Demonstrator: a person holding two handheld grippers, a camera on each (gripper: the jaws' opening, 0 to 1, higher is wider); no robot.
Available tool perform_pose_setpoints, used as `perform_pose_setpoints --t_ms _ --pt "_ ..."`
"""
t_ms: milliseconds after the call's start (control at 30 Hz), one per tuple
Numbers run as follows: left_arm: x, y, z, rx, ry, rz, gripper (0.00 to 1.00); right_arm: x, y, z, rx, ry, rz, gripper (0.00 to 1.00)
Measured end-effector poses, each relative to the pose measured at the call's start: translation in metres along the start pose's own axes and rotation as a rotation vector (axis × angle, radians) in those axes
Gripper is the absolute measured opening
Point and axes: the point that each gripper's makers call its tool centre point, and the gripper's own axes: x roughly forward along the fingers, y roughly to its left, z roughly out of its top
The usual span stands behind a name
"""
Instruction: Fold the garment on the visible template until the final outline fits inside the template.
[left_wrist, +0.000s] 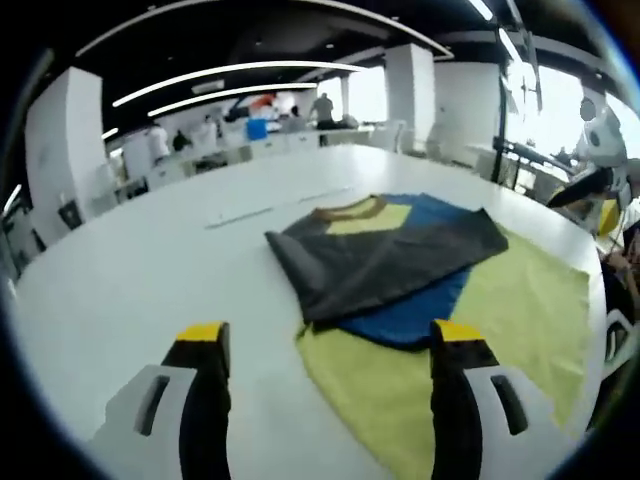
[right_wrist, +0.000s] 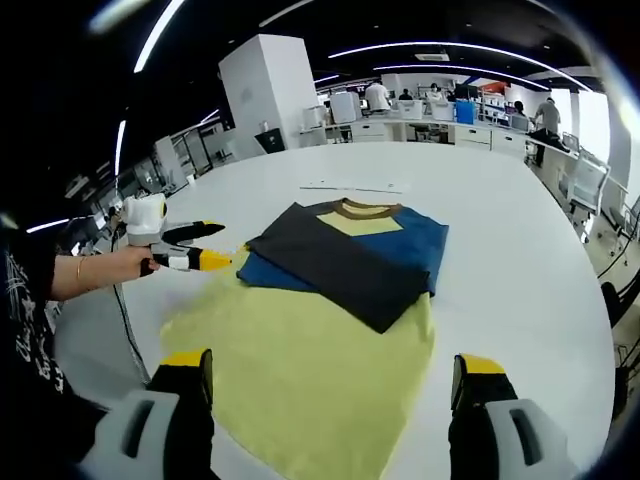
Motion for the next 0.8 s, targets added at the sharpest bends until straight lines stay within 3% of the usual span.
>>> perform_pose_setpoints --t_ms 367,800 --pt "-0.023 -0.018 -0.014 0.018 0.041 -0.072 0.99 -0.004 0.006 -0.022 0.031 0.035 0.007 1.00" --pt "-0.060 -0.027 -0.033 0.040 0.100 -0.073 0.96 -0.003 0.000 -0.057 0.042 0.109 -0.021 1.00"
